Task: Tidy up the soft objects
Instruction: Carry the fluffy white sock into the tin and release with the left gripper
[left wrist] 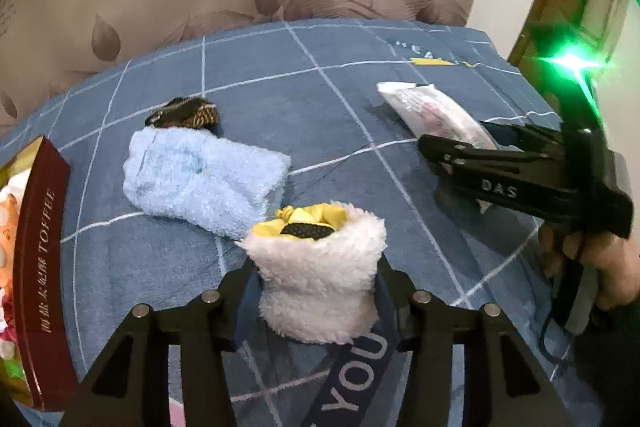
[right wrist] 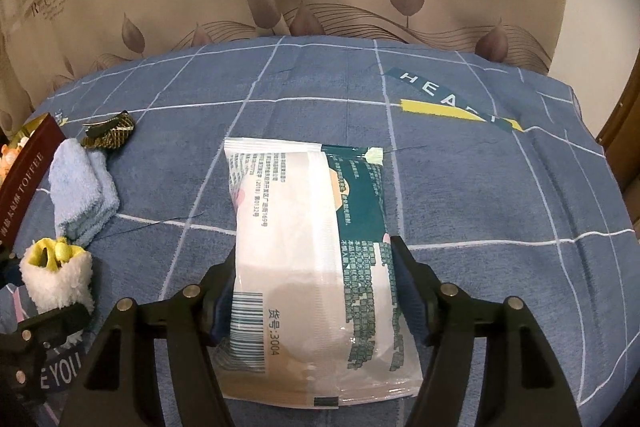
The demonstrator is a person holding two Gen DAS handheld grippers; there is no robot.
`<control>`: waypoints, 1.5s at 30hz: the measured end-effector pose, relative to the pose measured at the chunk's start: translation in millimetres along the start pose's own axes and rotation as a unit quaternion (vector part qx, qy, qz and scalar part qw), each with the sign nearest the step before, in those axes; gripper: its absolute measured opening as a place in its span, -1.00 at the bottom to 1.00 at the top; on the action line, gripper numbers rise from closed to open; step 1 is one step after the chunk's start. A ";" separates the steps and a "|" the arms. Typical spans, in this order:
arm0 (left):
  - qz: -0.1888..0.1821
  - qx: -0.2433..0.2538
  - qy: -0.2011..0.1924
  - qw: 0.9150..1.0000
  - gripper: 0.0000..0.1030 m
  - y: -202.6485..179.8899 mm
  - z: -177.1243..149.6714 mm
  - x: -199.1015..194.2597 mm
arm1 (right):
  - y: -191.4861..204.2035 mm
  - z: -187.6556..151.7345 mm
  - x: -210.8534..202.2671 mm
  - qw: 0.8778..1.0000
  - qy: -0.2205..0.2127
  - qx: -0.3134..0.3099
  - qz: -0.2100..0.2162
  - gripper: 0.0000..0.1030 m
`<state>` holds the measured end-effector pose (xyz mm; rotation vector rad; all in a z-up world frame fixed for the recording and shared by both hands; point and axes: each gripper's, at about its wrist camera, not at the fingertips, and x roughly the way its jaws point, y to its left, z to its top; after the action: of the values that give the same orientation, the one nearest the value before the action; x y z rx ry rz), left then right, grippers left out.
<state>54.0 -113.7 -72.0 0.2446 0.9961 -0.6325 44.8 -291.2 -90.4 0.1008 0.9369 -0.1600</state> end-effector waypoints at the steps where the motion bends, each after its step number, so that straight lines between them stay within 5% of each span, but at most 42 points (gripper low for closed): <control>1: -0.002 0.005 -0.007 1.000 -0.04 -1.4 -0.9 -3.5 | -0.4 0.0 -0.1 1.000 0.000 0.001 0.001 0.25; 11: 0.023 0.028 -0.036 0.999 -0.04 -2.3 -3.6 -35.0 | -0.2 0.6 0.1 1.000 0.000 -0.001 -0.001 0.25; 22: 0.085 -0.031 -0.050 0.995 -0.04 56.1 -3.1 -73.3 | -0.1 0.8 0.1 1.000 0.001 -0.003 -0.003 0.25; 36: 0.180 -0.118 -0.073 0.974 -0.04 163.9 5.2 -117.8 | 0.7 0.9 0.3 1.000 0.001 -0.004 -0.004 0.25; 45: 0.210 -0.160 -0.092 0.960 -0.04 223.8 27.7 -135.2 | 1.2 0.6 0.2 1.000 0.001 -0.004 -0.006 0.25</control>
<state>155.4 103.3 36.5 0.1025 0.8175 -0.0999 45.6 -290.1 -90.1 0.0883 0.9409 -0.1664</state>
